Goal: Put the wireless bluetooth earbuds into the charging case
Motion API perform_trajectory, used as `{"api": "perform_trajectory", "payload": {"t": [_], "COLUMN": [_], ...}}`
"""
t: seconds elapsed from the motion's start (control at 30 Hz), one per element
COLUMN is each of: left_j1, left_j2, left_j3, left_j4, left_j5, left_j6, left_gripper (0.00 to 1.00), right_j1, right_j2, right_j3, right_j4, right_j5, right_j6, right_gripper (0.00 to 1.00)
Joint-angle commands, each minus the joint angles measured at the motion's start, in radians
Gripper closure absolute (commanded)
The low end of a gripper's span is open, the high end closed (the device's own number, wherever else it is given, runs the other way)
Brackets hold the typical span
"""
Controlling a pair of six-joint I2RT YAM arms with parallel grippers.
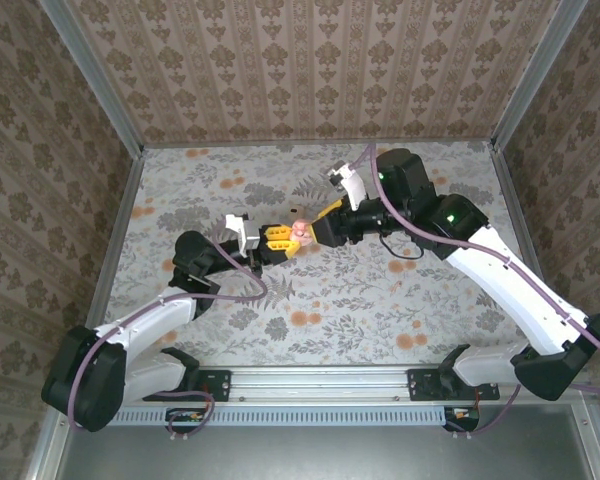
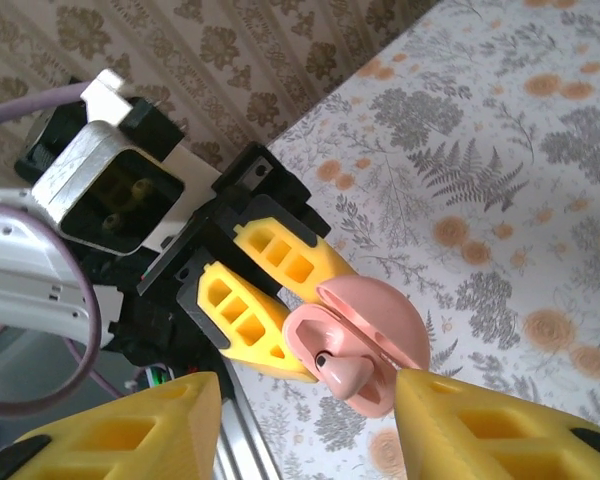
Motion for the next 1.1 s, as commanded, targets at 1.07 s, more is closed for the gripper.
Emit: {"api": "perform_trajectory", "payload": {"t": [1.07], "left_j1": [-0.077], "left_j2": [-0.079], "left_j3": [-0.037], "left_j4": [-0.147], "left_j5": [-0.385], "left_j6": [0.333], "left_gripper": [1.0], "right_j1": [0.118], "right_j2": [0.165], "right_j3": [0.056], "right_j4": [0.02], "right_j5": [0.352], "right_j6": [0.718], "right_gripper": [0.65]}}
